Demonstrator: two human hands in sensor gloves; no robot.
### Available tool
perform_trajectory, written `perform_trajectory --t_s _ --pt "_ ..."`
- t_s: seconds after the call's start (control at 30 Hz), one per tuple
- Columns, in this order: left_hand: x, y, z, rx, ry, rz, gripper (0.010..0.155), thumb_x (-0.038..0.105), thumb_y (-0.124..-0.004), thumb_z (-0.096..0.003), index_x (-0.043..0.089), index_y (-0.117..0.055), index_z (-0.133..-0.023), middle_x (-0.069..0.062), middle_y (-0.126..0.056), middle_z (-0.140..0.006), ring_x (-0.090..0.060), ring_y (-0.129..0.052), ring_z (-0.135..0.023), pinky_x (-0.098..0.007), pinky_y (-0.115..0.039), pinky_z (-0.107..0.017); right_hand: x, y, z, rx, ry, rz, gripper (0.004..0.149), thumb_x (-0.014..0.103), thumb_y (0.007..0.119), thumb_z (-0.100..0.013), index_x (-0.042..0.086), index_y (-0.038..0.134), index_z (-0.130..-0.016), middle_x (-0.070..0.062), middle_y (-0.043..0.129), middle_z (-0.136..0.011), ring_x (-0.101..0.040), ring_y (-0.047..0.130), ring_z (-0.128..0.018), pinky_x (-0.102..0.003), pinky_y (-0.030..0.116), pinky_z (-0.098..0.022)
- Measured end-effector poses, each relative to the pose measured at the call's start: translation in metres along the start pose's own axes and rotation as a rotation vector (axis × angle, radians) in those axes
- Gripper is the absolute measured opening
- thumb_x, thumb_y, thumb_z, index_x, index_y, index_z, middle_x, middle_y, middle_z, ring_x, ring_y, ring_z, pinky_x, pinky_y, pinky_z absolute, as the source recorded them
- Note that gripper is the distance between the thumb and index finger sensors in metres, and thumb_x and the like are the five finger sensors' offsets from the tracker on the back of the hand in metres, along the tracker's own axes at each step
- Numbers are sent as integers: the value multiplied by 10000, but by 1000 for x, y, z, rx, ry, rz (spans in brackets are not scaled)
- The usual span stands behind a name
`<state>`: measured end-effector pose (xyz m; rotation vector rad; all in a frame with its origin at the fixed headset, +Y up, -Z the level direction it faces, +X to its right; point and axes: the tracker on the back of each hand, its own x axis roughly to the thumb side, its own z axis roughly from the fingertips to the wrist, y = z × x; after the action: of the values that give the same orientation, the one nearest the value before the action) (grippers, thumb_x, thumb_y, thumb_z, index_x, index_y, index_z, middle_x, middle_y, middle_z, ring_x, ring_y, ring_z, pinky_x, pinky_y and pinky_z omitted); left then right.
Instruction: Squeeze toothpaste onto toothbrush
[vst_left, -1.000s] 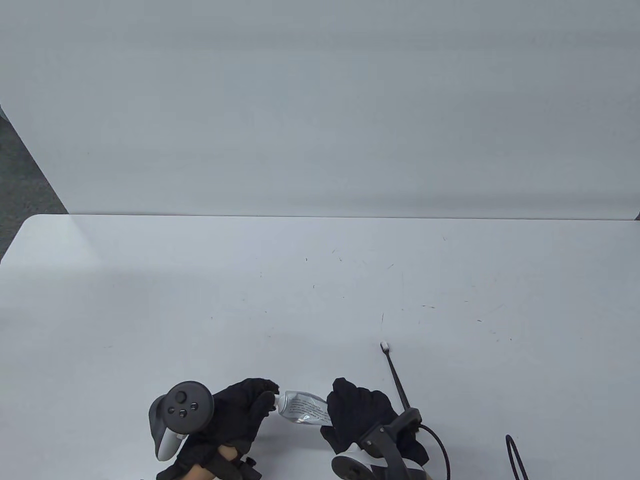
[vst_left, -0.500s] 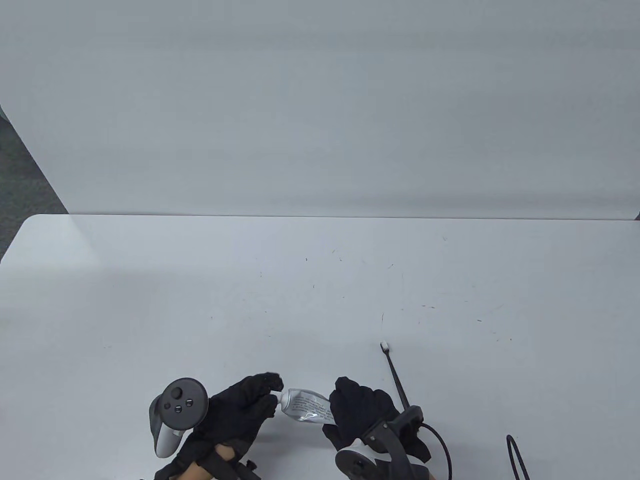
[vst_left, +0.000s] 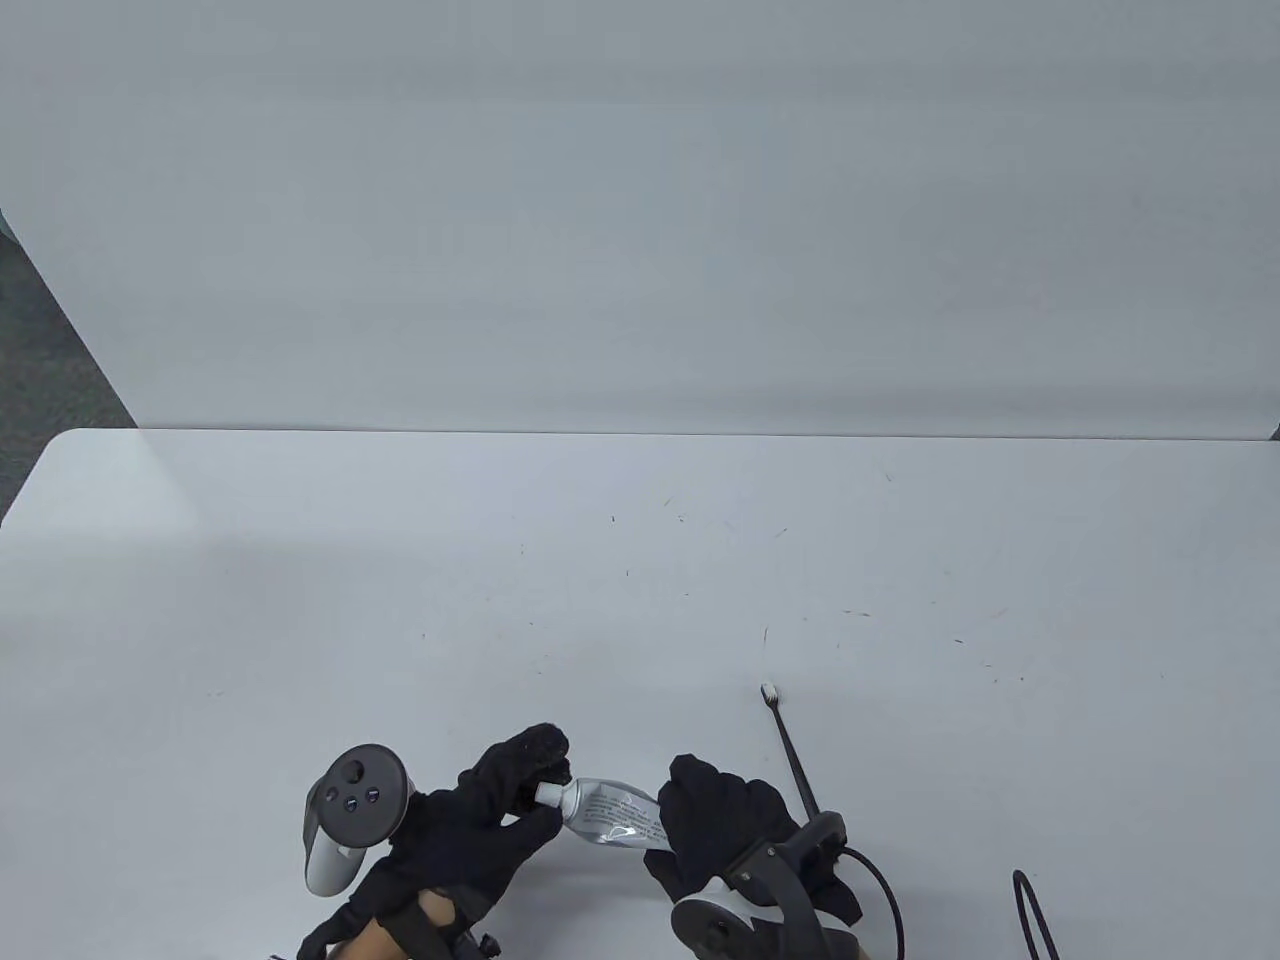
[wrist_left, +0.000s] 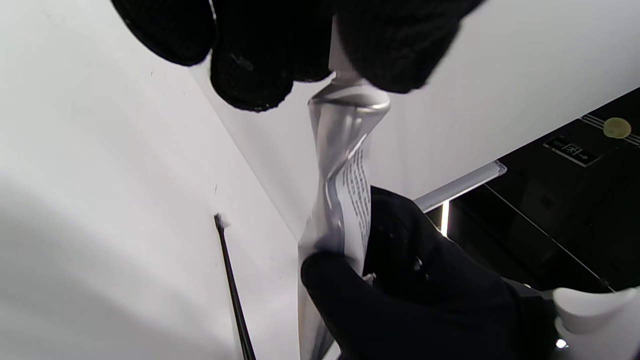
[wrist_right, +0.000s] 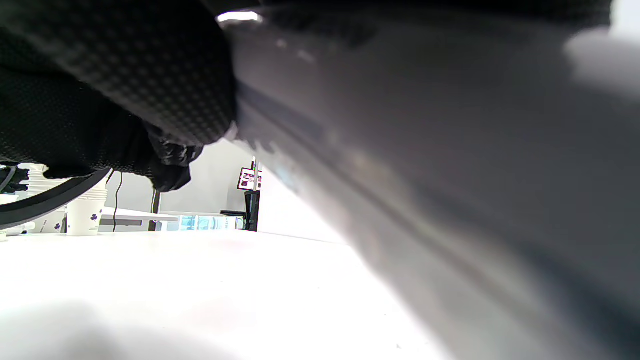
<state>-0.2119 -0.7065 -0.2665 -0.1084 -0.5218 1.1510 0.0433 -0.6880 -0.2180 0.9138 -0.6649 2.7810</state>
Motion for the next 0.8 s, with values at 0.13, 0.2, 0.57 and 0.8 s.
perform_trajectory --t_s 0.13,0.2,0.57,0.8 --pt "0 6 3 121 58 -75 510 370 -820 -422 220 -763 -906 -85 -894 -796 -272 -988 -584 -588 -754 -576 0 1 0 4 -1 9 514 399 864 -389 10 811 -721 -185 820 -819 -362 980 -492 -523 887 -302" --pt "-3 11 5 178 81 -63 514 432 -813 -415 200 -801 -873 -96 -925 -737 -272 -1004 -521 -589 -774 -545 0 0 0 8 4 5 513 399 864 -389 10 812 -721 -185 820 -819 -362 981 -492 -523 887 -301" --pt "-15 54 5 258 204 -483 486 231 -899 -418 223 -862 -902 -113 -832 -925 -354 -899 -744 -644 -665 -645 -27 -12 -2 -49 131 -32 513 394 865 -390 8 810 -723 -187 816 -823 -367 977 -498 -528 884 -306" --pt "-34 26 -21 143 283 -910 505 228 -947 -399 247 -856 -896 -84 -902 -915 -333 -926 -792 -624 -671 -674 -39 -13 -2 -51 184 -45 512 391 866 -391 8 810 -726 -187 815 -825 -369 977 -502 -531 883 -309"
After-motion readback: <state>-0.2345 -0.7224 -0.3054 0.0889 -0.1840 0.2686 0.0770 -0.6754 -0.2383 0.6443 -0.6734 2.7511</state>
